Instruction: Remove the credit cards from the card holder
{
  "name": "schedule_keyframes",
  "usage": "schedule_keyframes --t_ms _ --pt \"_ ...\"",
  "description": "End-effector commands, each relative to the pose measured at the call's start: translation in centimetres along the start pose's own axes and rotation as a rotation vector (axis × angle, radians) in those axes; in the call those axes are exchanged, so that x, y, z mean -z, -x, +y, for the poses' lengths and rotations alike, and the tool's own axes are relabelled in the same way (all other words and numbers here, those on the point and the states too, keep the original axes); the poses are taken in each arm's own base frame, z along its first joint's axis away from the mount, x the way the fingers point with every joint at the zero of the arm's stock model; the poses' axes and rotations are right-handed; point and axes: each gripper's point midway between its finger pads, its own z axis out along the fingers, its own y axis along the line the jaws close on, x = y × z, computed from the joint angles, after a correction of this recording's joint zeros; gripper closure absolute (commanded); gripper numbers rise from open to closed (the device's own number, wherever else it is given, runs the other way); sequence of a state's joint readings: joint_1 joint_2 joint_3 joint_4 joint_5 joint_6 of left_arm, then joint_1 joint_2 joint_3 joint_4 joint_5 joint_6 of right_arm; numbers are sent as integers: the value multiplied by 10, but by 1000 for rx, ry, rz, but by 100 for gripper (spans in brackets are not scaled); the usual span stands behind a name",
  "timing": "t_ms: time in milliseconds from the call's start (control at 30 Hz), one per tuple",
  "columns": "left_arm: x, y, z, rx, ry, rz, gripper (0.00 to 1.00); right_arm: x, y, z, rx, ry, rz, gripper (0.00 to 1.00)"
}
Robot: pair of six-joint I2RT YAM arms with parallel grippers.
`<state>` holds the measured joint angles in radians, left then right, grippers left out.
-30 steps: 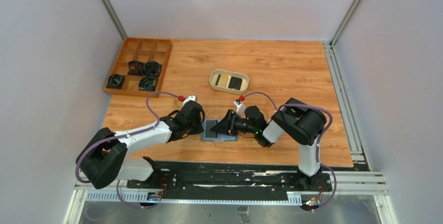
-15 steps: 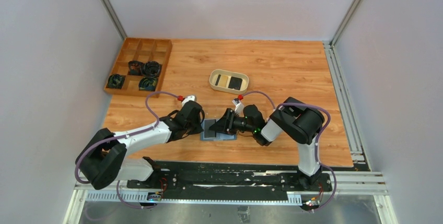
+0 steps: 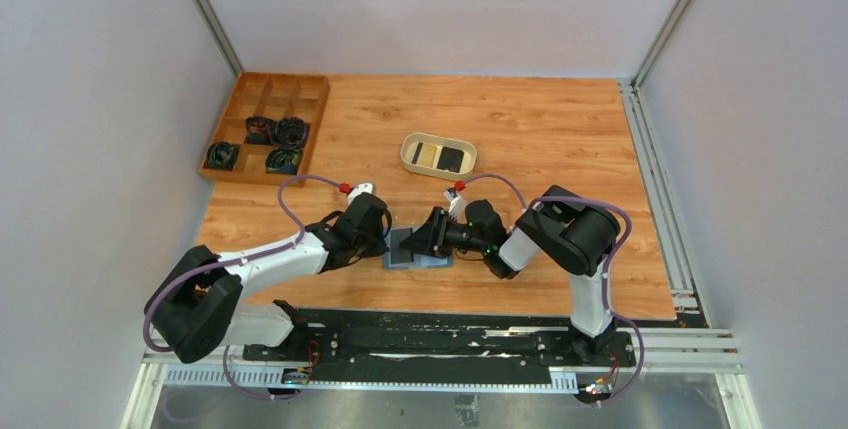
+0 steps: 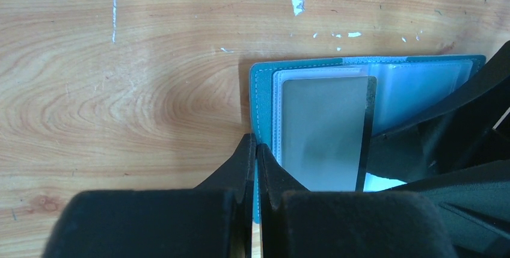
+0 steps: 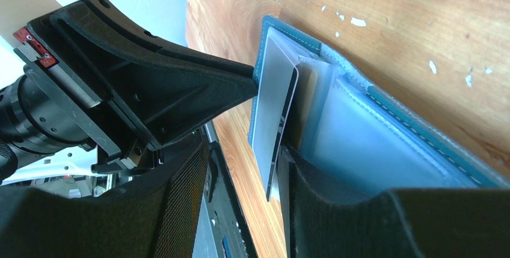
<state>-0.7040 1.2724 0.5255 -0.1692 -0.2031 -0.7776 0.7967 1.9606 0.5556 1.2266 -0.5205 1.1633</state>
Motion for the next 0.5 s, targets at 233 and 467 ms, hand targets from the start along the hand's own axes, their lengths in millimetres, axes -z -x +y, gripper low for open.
schedule_keyframes --t_ms 233,467 --pt "1 4 -13 -4 -30 -3 100 16 2 11 26 48 -11 51" --pt "1 4 -12 -6 -21 -1 100 22 3 8 28 44 -17 51"
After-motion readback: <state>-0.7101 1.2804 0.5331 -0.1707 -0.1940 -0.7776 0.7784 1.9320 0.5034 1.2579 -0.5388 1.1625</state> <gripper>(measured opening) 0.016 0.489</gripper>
